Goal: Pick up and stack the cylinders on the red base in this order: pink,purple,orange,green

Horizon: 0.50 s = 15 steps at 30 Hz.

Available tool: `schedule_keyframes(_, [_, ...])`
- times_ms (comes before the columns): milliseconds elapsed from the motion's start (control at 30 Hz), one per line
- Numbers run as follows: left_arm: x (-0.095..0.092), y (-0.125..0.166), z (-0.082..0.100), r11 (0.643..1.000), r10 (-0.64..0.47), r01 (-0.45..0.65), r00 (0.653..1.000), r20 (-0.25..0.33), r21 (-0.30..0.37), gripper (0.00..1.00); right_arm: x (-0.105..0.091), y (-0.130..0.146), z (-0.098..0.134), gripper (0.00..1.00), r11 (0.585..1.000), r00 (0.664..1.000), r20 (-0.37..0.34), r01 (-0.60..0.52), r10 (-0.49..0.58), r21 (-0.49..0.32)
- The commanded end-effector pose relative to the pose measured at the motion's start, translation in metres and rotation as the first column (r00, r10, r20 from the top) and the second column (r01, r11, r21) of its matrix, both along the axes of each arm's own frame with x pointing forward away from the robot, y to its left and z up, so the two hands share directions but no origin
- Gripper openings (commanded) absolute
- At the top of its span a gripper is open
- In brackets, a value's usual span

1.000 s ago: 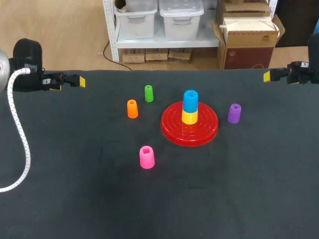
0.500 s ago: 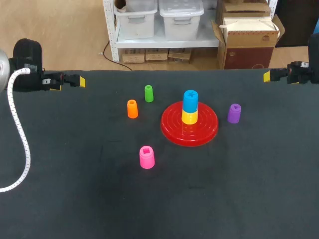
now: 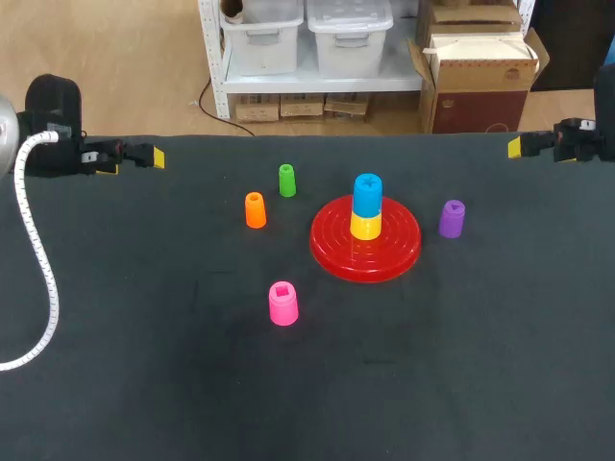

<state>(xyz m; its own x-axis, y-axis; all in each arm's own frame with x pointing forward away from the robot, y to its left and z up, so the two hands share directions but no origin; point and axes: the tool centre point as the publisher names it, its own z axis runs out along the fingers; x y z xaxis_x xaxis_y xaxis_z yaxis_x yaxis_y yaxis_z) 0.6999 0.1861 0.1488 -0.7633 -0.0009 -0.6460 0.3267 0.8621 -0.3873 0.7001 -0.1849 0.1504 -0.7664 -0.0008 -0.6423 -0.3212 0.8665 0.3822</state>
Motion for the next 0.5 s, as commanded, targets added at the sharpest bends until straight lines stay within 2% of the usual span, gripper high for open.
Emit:
schedule_keyframes(33, [0.0000, -0.0012, 0.0016, 1.000, 0.004, -0.004, 1.000, -0.006, 0.007, 1.00, 0.0000, -0.0001, -0.0001, 1.00, 1.000, 1.000, 0.000, 0.000, 0.000, 0.000])
schedule_keyframes(300, [0.0000, -0.0012, 0.0016, 1.000, 0.004, -0.004, 1.000, -0.006, 0.007, 1.00, 0.0000, -0.0001, -0.0001, 1.00, 1.000, 1.000, 0.000, 0.000, 0.000, 0.000])
schedule_keyframes(333, [-0.0010, -0.0024, -0.0003, 0.999, -0.046, 0.046, 0.999, 0.006, 0.015, 1.00, 0.0000, -0.0001, -0.0001, 1.00, 1.000, 1.000, 0.000, 0.000, 0.000, 0.000])
schedule_keyframes(400, [-0.0030, -0.0037, -0.0020, 0.988, -0.153, 0.152, 0.986, 0.065, 0.017, 1.00, 0.0000, -0.0001, -0.0001, 1.00, 1.000, 1.000, 0.000, 0.000, 0.000, 0.000])
schedule_keyframes(433, [-0.0039, -0.0043, -0.0027, 0.977, -0.212, 0.213, 0.972, 0.100, -0.006, 1.00, 0.0000, -0.0001, -0.0001, 1.00, 1.000, 1.000, 0.000, 0.000, 0.000, 0.000])
schedule_keyframes(500, [-0.0072, -0.0050, -0.0013, 0.946, -0.324, 0.323, 0.930, 0.172, 0.036, 1.00, 0.0000, -0.0001, -0.0001, 1.00, 1.000, 1.000, 0.000, 0.000, 0.000, 0.000])
